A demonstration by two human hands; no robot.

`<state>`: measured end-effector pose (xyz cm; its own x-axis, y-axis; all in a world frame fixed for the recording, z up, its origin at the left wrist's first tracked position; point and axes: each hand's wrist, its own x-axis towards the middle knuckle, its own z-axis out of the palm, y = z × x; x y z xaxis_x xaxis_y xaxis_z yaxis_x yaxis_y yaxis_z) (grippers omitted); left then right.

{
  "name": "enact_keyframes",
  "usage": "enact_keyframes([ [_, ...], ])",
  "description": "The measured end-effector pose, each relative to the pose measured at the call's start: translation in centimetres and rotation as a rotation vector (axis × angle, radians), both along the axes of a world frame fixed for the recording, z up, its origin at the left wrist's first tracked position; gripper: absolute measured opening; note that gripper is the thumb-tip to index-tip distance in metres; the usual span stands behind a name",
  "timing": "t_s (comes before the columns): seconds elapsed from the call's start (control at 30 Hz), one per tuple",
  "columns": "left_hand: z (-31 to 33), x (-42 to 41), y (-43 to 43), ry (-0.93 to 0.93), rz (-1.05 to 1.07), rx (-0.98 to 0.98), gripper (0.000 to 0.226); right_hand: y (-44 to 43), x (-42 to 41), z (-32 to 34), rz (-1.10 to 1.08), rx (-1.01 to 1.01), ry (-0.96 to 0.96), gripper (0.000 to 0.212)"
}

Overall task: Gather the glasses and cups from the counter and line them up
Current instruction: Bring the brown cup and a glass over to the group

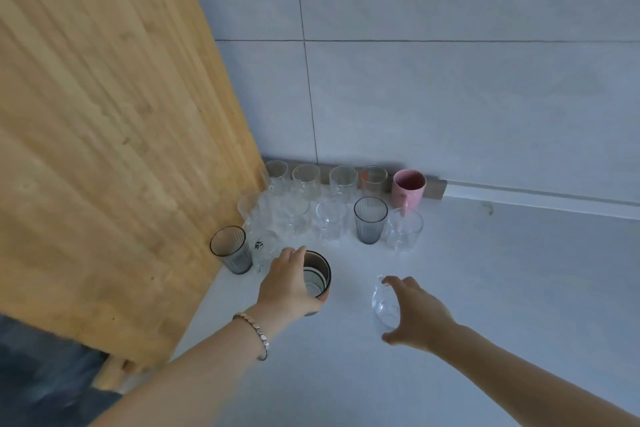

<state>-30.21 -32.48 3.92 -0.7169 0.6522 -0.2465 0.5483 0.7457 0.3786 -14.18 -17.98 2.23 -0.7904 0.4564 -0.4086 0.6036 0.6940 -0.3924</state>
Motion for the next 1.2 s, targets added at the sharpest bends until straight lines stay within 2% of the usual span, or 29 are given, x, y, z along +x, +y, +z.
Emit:
enact_keyframes([
  [0.2, -3.4, -5.0, 2.5, 0.002, -0.136, 0.041, 0.084, -0.5, -3.4, -2.0, -0.154, 0.024, -0.056, 0.092],
  [0.3, -4.4, -6.4, 3.1, -0.013, -0.210, 0.066, 0.087, -0.4, -5.0, -2.4, -0.143, 0.074, -0.085, 0.091],
  [0.5, -5.4, -8.4, 3.2, -0.036, -0.279, 0.082, 0.090, 1.4, -8.4, -2.8, 0.102, 0.259, -0.181, 0.074],
  [0.63, -5.9, -8.8, 3.0, -0.026, -0.323, 0.074, 0.091, 2.6, -9.0, -2.8, 0.329, 0.319, -0.162, 0.068],
  [0.7, -6.0, -8.9, 3.0, -0.024, -0.339, 0.075, 0.092, 2.9, -8.4, -2.9, 0.442, 0.376, -0.067, 0.074],
  [0.77, -6.2, -9.0, 3.1, -0.019, -0.353, 0.075, 0.093, 2.8, -7.6, -2.7, 0.417, 0.396, -0.044, 0.087],
  [0.83, -6.3, -9.0, 3.1, -0.017, -0.358, 0.077, 0.092, 2.0, -6.8, -2.8, 0.260, 0.312, -0.070, 0.096],
  [0.93, -6.4, -9.1, 3.2, -0.007, -0.361, 0.083, 0.091, -0.2, -6.5, -3.6, -0.397, 0.092, -0.144, 0.096],
  [1.0, -6.6, -9.1, 3.2, -0.007, -0.362, 0.086, 0.092, -1.3, -7.9, -3.6, -0.714, -0.012, -0.128, 0.107],
  [1.1, -6.8, -9.1, 3.2, 0.002, -0.366, 0.088, 0.093, -1.8, -10.0, -4.4, -0.864, -0.025, -0.092, 0.099],
  [1.2, -7.0, -9.1, 3.3, 0.007, -0.372, 0.087, 0.094, -1.5, -10.9, -4.9, -0.808, 0.010, -0.041, 0.086],
])
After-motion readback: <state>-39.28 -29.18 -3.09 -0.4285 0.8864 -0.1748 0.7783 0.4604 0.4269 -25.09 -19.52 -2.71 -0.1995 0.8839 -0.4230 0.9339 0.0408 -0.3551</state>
